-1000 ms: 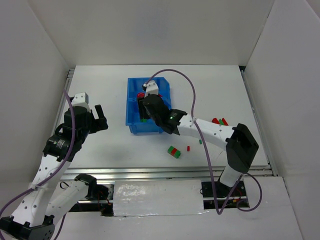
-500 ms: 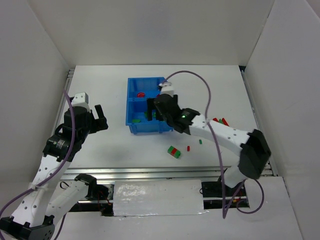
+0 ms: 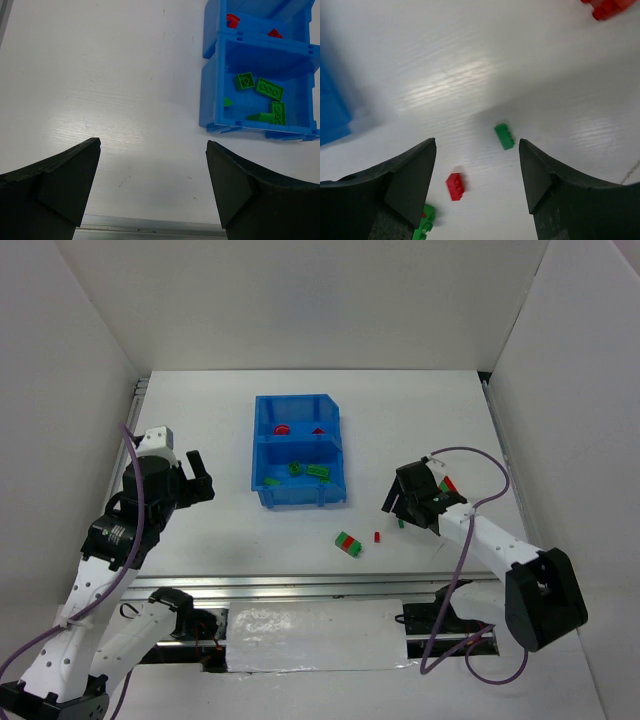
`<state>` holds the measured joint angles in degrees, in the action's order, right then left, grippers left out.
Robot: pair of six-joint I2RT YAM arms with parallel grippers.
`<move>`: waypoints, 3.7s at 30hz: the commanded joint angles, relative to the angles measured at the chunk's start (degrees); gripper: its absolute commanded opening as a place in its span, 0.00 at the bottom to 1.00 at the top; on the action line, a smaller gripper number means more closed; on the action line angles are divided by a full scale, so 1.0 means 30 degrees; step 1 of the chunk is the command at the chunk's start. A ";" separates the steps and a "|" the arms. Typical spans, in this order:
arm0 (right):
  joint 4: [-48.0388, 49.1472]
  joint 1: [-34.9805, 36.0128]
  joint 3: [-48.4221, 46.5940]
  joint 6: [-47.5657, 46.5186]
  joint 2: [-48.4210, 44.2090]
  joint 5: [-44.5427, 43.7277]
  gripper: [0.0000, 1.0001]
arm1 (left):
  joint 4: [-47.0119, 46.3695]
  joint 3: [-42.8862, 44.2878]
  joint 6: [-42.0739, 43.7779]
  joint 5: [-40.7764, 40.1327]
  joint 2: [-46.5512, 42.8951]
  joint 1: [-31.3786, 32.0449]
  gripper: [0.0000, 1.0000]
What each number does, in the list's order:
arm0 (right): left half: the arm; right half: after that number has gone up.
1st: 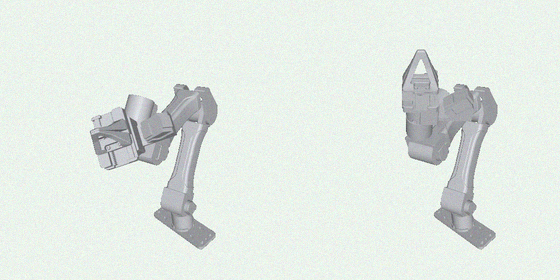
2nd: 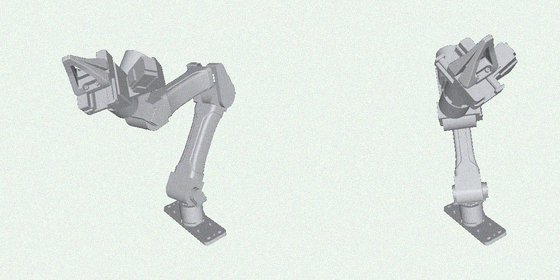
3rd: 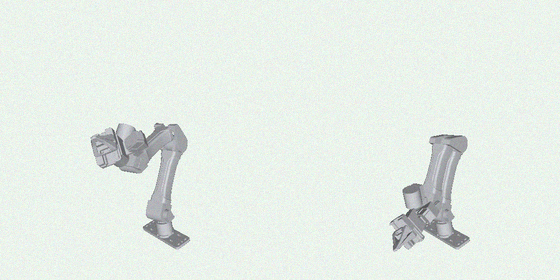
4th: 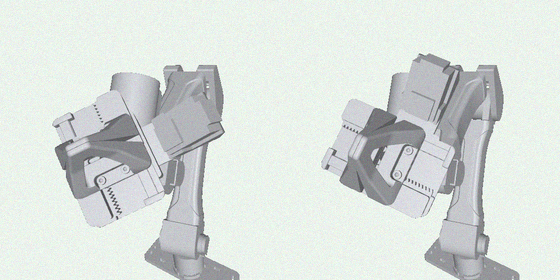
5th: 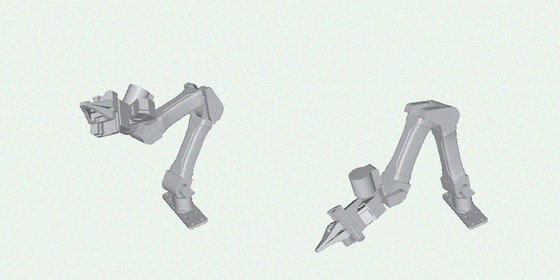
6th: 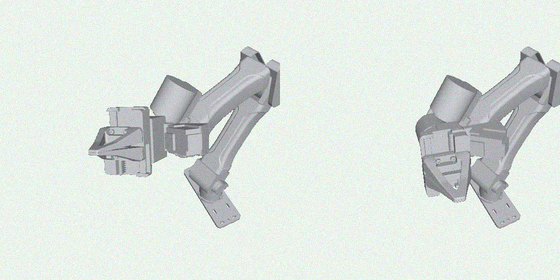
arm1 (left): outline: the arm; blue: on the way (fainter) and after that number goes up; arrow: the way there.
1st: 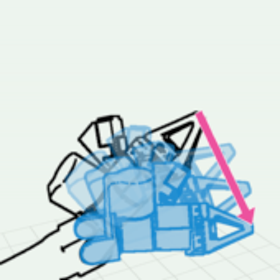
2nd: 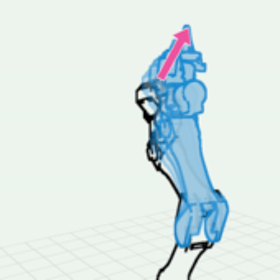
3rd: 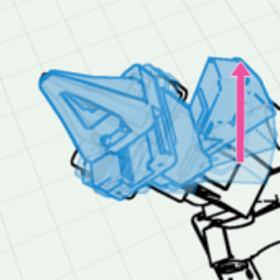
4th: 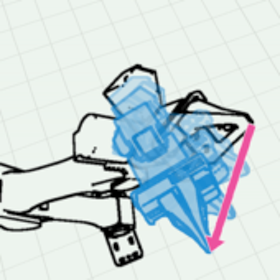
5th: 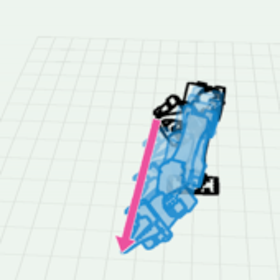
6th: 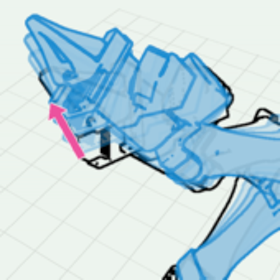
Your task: Sort the legos into containers by color
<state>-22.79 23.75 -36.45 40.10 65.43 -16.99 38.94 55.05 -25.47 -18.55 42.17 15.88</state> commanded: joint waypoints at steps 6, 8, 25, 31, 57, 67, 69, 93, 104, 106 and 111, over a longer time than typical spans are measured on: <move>-0.0255 -0.1646 -0.0038 0.1400 0.2062 0.1709 0.71 | -0.0616 0.0050 0.0376 0.0293 -0.0376 -0.0078 1.00; -0.0812 -0.1676 -0.0448 0.1313 0.2595 0.1915 0.71 | -0.0645 0.0020 0.0347 0.0293 -0.0522 -0.0078 1.00; -0.3186 -0.1822 -0.2148 0.0903 0.5847 0.2412 0.55 | -0.0674 0.0108 0.0405 0.0615 -0.0786 -0.0078 1.00; -0.4091 -0.1822 -0.3287 0.0053 0.6986 0.2705 0.51 | -0.0733 0.0108 0.0405 0.0645 -0.0962 -0.0078 1.00; -0.3624 -0.1325 -0.4402 -0.1062 0.6730 0.4025 0.03 | -0.0820 -0.0008 0.0405 0.0557 -0.0436 -0.0078 0.99; -0.4764 0.2715 -1.1826 -0.0795 0.5373 0.5576 0.06 | -0.0587 -0.0009 -0.0033 -0.1141 -0.0083 -0.0107 1.00; -0.5147 0.4179 -1.3711 -0.1060 0.6891 0.4677 0.07 | -0.0208 0.0254 -0.0063 -0.1231 0.0092 -0.0137 0.99; -0.2650 0.5795 -1.2673 -0.3956 0.5304 0.5395 0.85 | -0.0352 0.0138 0.0054 -0.0763 0.1208 -0.1631 0.99; -0.5471 0.5649 -0.4114 0.1458 0.0808 -0.0984 0.98 | -0.0616 0.0079 0.0259 0.0352 0.0095 -0.1250 1.00; -0.5734 0.5212 -0.3674 0.1546 0.0750 -0.1277 0.95 | -0.0674 0.0050 0.0229 0.0293 -0.0346 -0.1250 0.99; -0.3892 0.2341 -0.1477 0.0319 -0.0071 0.1406 0.79 | -0.0763 -0.0009 0.0347 0.0937 -0.0231 -0.1221 0.99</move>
<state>-38.28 34.28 -42.17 41.91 67.53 -15.29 38.79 54.72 -25.56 -17.45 41.08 11.94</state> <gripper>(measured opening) 0.805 0.994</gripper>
